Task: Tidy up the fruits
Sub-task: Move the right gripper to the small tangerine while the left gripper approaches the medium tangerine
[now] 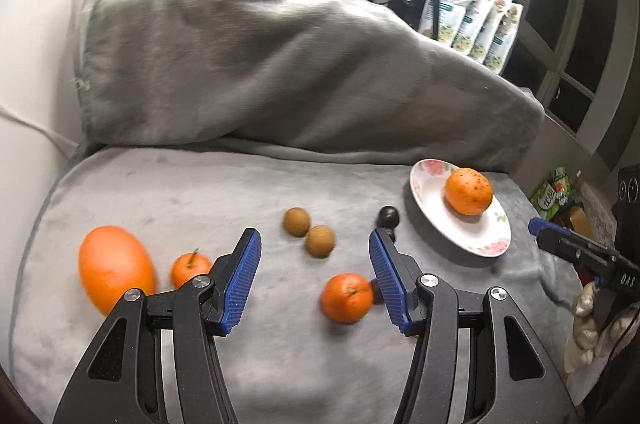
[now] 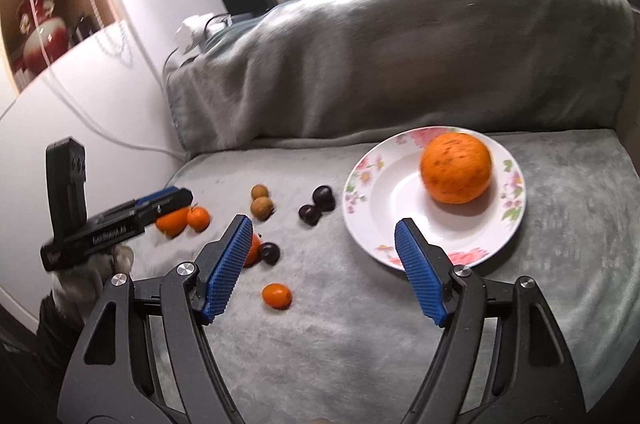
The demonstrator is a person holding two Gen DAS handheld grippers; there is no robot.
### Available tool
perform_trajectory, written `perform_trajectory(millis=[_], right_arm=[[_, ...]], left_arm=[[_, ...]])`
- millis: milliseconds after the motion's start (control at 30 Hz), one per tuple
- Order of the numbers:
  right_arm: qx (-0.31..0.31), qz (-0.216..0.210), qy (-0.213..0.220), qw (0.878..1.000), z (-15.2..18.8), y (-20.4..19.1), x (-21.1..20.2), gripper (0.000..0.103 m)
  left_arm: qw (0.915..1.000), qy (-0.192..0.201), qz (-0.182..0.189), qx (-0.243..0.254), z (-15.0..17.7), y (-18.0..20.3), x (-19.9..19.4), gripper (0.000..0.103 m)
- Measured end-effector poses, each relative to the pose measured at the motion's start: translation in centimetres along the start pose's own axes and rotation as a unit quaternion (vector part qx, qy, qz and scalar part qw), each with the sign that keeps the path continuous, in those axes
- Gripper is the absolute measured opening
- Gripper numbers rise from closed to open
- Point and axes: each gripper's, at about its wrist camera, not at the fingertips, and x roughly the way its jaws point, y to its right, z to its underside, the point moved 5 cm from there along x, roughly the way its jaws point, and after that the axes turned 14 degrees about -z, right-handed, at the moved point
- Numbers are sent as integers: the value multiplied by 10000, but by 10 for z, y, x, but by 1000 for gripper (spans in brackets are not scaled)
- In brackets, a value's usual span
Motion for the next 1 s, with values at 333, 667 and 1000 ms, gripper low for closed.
perform_trajectory(millis=[333,667,1000], right_arm=[[-377,-44,-572,9976,26,-18,31,76],[-603,-219,-1125,9916,49,-30,56,62],[-803,-254,-1543,9844,64,-35,79,51]], left_arm=[[9991,-340,243,-26,26,0,9,55],[9966,-626,524,108,44,14,16,54],[9945,-807,594,304,50,27,29,45]])
